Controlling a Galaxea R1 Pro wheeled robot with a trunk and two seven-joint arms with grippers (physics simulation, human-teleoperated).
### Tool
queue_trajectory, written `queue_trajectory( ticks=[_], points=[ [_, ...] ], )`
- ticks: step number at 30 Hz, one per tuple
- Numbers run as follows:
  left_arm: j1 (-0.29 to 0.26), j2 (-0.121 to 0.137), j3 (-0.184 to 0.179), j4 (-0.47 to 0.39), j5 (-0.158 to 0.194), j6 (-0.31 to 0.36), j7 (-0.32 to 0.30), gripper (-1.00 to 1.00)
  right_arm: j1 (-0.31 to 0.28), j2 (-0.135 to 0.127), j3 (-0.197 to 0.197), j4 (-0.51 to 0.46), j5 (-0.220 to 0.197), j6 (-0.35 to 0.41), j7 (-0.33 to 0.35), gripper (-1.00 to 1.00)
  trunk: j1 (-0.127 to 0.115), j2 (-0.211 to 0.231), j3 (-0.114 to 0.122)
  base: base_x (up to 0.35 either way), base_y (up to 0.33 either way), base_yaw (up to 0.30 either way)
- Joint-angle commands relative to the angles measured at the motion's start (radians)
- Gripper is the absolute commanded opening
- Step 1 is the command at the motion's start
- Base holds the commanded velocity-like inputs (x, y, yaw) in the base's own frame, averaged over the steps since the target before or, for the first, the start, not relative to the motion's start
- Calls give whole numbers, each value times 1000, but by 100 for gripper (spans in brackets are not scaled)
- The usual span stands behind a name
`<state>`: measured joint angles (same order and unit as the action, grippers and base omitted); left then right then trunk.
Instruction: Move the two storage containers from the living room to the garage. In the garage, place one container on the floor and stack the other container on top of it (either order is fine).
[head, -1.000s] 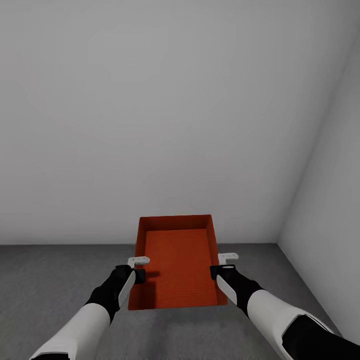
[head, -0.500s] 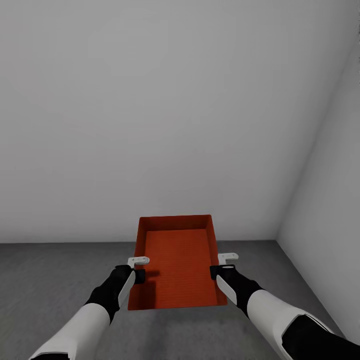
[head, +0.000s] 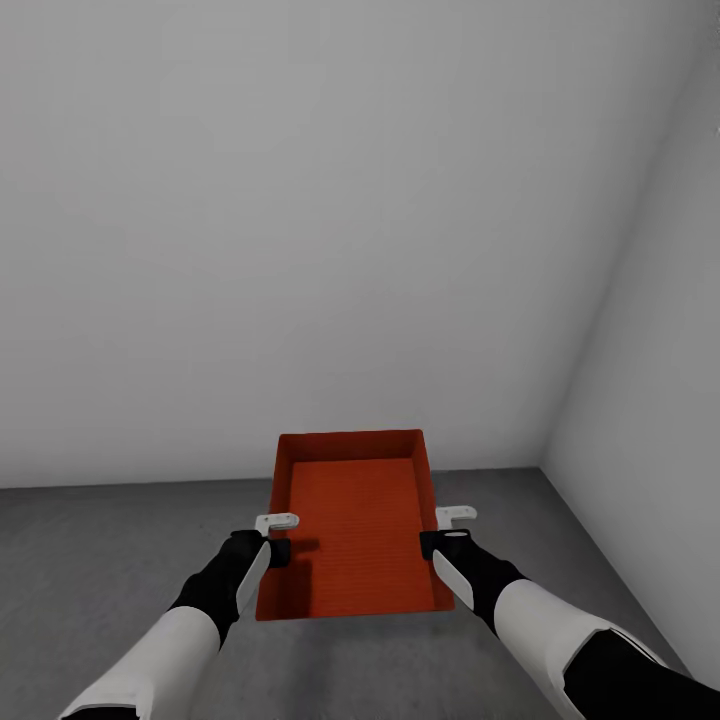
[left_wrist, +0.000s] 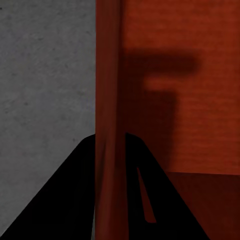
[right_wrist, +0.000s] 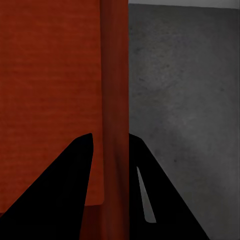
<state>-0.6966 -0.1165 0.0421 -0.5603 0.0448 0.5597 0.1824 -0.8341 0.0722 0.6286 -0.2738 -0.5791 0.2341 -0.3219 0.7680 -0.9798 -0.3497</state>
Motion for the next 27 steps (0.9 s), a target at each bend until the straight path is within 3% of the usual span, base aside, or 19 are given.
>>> queue_trajectory(
  ticks=[1,8,21,27],
  points=[
    [0,0,2,0,17,5,8,-100,-2,-12,-18,-4,33,5,-37,-100,4,-8,-6,0,0,-57],
    [0,0,2,0,17,5,8,-100,-2,-10,-17,-4,32,6,-37,-100,31,-57,-30,0,0,6],
    [0,0,2,0,17,5,8,-100,-2,-12,-17,-4,33,5,-37,-100,81,-148,-79,0,0,208],
    [0,0,2,0,17,5,8,-100,-2,-12,-17,-4,33,6,-37,-100,104,-190,-100,0,0,48]
  ],
)
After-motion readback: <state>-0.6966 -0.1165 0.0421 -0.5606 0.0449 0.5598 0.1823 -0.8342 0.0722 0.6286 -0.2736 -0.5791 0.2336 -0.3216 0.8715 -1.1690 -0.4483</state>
